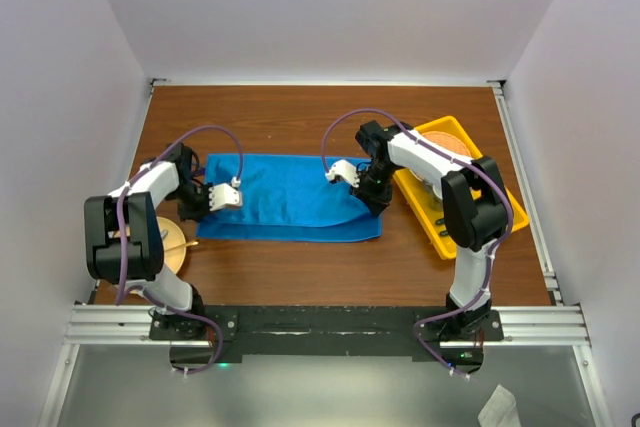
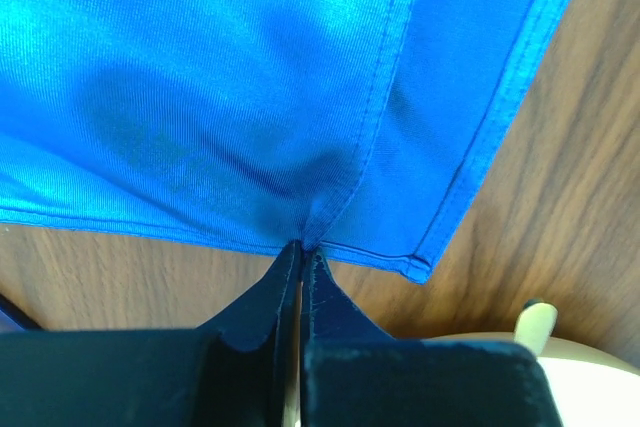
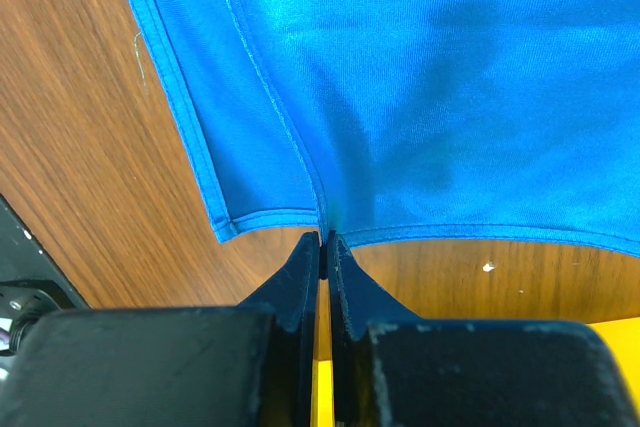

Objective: Fold the napkin into a case and place the utensils inside
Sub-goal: Fold and flatten the napkin at the center of the board.

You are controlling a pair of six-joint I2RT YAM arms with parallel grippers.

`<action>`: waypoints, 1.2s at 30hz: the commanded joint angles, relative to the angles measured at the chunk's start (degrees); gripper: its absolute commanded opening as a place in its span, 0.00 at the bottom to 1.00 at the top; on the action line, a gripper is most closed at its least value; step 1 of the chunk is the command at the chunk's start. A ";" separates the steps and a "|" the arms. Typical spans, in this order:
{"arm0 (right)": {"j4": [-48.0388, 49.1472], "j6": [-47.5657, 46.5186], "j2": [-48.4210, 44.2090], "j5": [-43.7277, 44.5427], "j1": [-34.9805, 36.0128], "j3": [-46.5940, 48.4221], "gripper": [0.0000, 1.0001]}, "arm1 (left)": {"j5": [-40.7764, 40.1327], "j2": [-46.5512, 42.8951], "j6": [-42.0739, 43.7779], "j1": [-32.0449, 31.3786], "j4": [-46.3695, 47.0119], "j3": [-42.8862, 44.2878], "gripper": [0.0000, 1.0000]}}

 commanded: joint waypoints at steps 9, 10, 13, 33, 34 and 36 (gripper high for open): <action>-2.91 -0.05 -5.42 -2.12 0.01 -0.58 0.00 | 0.96 -4.92 1.00 -0.39 -6.57 1.59 0.00; -3.08 0.12 -5.68 -2.56 0.09 -0.67 0.00 | 1.04 -4.93 0.91 -0.31 -6.65 1.51 0.00; -3.17 0.04 -6.12 -2.83 0.09 -1.55 0.00 | 1.48 -4.75 0.83 -0.39 -6.92 1.59 0.00; -1.33 0.74 -6.21 -4.50 0.88 -6.56 0.00 | 0.69 -4.93 2.14 -0.31 -9.56 1.07 0.00; -1.24 0.74 -6.21 -4.59 1.06 -6.73 0.00 | 0.61 -4.84 2.06 -0.39 -9.56 1.06 0.00; -1.33 0.65 -6.30 -4.59 1.15 -6.91 0.00 | 0.61 -4.75 1.97 -0.39 -9.47 0.89 0.00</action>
